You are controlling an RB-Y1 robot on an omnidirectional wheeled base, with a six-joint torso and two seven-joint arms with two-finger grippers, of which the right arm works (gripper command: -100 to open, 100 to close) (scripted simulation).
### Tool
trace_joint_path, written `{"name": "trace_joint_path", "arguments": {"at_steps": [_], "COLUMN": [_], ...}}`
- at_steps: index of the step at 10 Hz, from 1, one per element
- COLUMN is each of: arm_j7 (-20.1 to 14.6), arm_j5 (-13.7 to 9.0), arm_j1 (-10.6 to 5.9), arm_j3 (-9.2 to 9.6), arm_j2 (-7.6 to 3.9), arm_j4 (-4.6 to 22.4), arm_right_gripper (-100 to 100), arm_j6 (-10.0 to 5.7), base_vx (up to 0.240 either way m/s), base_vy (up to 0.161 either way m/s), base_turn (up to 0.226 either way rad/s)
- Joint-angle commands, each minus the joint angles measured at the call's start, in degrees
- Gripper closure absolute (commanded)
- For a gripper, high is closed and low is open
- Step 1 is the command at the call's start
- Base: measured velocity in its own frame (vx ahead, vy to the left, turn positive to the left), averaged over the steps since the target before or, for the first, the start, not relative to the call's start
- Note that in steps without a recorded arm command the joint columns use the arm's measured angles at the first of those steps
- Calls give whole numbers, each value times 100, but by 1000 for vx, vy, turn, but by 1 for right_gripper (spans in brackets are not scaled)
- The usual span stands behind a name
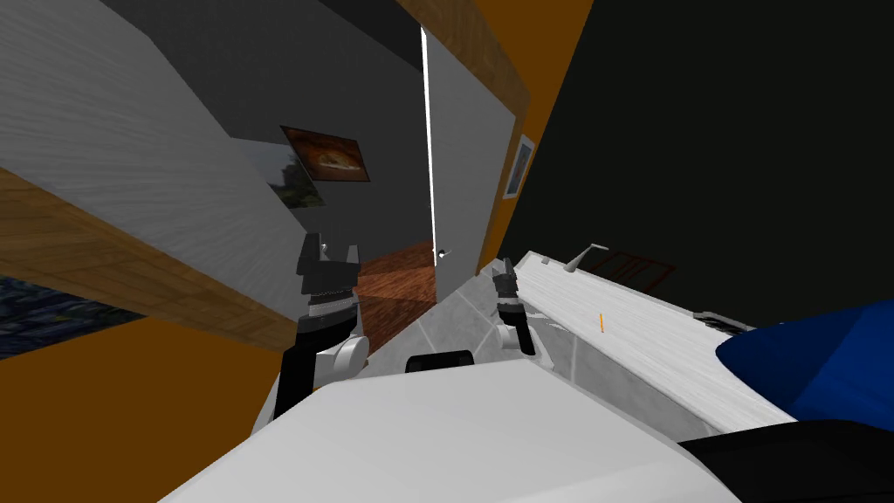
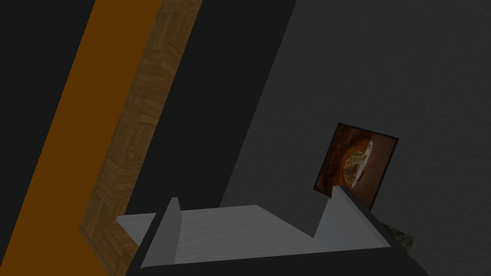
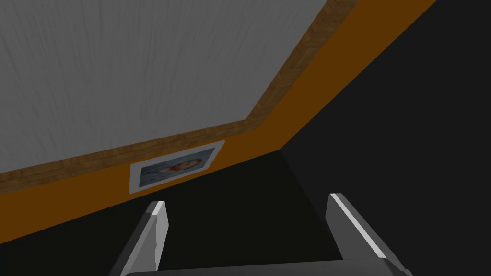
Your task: Push the door open
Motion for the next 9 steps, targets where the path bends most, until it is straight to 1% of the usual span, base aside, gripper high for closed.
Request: {"name": "trace_joint_path", "arguments": {"at_steps": [1, 2, 3, 4, 5, 6, 7, 8, 9], "arm_j7": [21, 21, 33, 33, 45, 58, 58, 70, 70], "arm_j5": [-40, -40, -67, -67, -94, -123, -123, -151, -151], "arm_j1": [-155, -155, -251, -251, -351, -453, -453, -555, -555], "arm_j3": [17, 17, 30, 30, 43, 57, 57, 70, 70], "arm_j2": [-31, -31, -53, -53, -72, -91, -91, -110, -110], "arm_j4": [286, 387, 557, 628, 864, 1051, 1134, 1336, 1390], "arm_right_gripper": [-100, -100, -100, -100, -100, -100, -100, -100, -100], "arm_j6": [-66, -66, -103, -103, -141, -180, -180, -220, -220], "base_vx": [63, 48, 45, 36, 38, 51, 40, 57, 43], "base_vy": [-65, -56, -50, -39, -52, -72, -61, -64, -48], "base_turn": [204, 78, 147, 66, 113, 210, 92, 117, 75]}}
